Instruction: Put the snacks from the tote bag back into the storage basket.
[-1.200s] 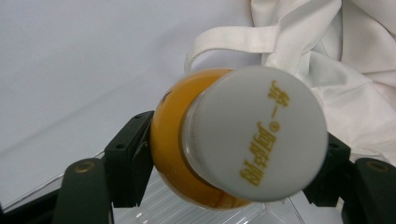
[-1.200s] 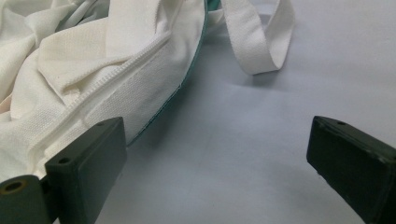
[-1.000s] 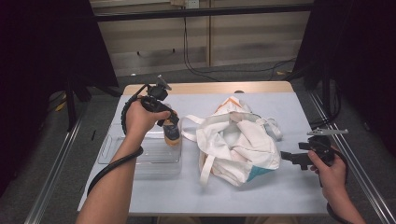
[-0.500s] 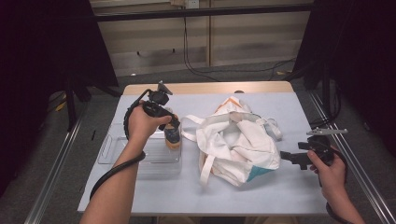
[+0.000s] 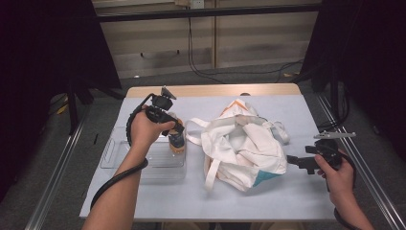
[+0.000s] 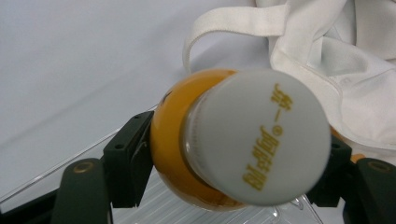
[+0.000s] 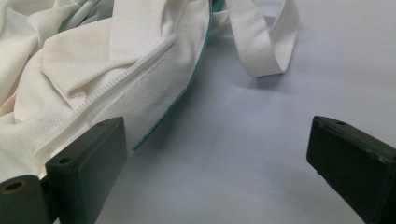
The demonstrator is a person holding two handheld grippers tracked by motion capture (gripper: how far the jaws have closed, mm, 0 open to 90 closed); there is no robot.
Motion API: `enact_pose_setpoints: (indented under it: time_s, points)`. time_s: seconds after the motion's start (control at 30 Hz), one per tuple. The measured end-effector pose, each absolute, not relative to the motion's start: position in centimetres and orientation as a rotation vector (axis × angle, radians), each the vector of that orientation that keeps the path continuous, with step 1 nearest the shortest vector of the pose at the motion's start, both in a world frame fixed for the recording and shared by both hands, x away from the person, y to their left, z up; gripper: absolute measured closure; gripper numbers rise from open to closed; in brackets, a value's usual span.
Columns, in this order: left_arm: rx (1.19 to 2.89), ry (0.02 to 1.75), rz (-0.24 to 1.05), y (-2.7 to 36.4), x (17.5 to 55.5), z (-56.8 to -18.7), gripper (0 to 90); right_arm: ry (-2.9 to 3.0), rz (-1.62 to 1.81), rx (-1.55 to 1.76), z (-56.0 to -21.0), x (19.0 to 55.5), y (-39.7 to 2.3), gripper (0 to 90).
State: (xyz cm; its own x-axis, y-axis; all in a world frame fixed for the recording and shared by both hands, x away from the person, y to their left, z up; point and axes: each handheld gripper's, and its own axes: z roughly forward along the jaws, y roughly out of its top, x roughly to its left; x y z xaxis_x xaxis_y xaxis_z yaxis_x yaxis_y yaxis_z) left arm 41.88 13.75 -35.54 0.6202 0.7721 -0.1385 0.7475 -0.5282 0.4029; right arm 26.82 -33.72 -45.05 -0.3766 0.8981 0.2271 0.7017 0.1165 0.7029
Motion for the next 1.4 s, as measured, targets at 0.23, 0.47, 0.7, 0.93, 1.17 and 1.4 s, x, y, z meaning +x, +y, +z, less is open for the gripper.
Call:
enact_pose_setpoints:
  time_s: [0.23,0.47,0.7,0.93,1.17,1.4]
  points:
    - [2.422,1.188,0.077,13.8,41.7,-35.6,28.8,2.140,1.115,1.584,-44.9,26.8,-33.7,5.0]
    - [2.401,1.195,0.068,14.2,41.2,-35.4,22.4,2.144,1.107,1.576,-44.9,26.7,-33.8,5.0]
    - [2.398,1.206,0.064,14.2,40.7,-35.4,17.1,2.126,1.128,1.573,-44.4,26.5,-34.0,5.0]
    - [2.391,1.208,0.059,14.6,40.3,-35.7,13.1,2.118,1.136,1.570,-44.1,26.3,-34.2,4.9]
    - [2.373,1.219,0.061,15.1,39.7,-35.8,11.8,2.107,1.137,1.575,-44.0,26.2,-34.3,5.0]
    - [2.360,1.213,0.046,15.5,39.0,-36.1,11.5,2.126,1.136,1.564,-43.9,26.2,-34.0,5.0]
